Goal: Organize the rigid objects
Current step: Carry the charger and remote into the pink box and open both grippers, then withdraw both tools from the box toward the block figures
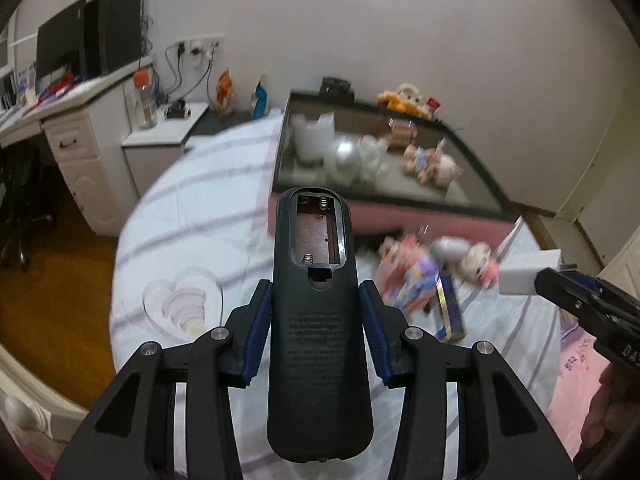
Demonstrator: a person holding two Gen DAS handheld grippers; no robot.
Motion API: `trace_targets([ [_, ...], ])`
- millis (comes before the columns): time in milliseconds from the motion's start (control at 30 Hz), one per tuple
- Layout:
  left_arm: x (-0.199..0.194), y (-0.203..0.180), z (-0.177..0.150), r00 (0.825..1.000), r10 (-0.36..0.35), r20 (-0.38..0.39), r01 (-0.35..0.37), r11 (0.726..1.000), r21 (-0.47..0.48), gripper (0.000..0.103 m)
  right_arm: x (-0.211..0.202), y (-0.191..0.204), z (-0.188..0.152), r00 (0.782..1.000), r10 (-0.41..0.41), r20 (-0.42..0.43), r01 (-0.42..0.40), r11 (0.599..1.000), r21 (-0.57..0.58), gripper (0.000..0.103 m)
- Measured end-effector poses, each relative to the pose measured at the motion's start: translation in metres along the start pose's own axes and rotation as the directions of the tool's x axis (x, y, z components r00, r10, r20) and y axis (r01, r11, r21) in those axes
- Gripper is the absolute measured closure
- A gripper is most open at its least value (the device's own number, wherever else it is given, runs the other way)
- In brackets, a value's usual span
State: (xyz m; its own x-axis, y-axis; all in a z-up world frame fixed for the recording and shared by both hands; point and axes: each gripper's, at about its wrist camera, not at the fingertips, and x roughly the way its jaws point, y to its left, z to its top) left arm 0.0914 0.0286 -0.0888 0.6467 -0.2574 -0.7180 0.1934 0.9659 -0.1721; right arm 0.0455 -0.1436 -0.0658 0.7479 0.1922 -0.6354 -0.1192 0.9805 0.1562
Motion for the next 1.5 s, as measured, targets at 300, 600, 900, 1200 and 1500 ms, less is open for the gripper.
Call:
trace_targets([
  [300, -0.001, -0.015, 0.085, 0.995, -0.034, 0.099, 0.028, 0.998, 0.062, 0.059, 0.037, -0.016, 0.072, 1.0, -0.018, 0.019, 0.018, 0.999, -0.032, 0.06],
  [600, 0.078, -0.032, 0.14, 0.997, -0.075, 0.01, 0.074, 0.995, 0.073, 0.059, 0.124, -0.028, 0.077, 0.99, 0.004, -0.142, -0.008, 1.0, -0.024, 0.06],
  [900, 0.141, -0.045, 0.131, 0.993, -0.036, -0.116, 0.047, 0.995, 0.087, 0.048, 0.15, -0.032, 0.06, 0.981, -0.047, -0.191, 0.038, 0.998, -0.049, 0.028],
  [1200, 0.101, -0.042, 0.131, 1.0, 0.006, -0.023, -0.004, 0.994, 0.106, 0.001, 0.112, -0.022, 0.065, 0.988, -0.099, -0.12, 0.094, 0.994, -0.049, 0.016],
  [1500, 0.018, -0.036, 0.11, 0.996, -0.014, 0.092, 0.006, 0.996, 0.084, 0.0, 0.021, -0.023, 0.047, 0.995, -0.095, 0.027, 0.094, 0.994, 0.049, 0.016],
])
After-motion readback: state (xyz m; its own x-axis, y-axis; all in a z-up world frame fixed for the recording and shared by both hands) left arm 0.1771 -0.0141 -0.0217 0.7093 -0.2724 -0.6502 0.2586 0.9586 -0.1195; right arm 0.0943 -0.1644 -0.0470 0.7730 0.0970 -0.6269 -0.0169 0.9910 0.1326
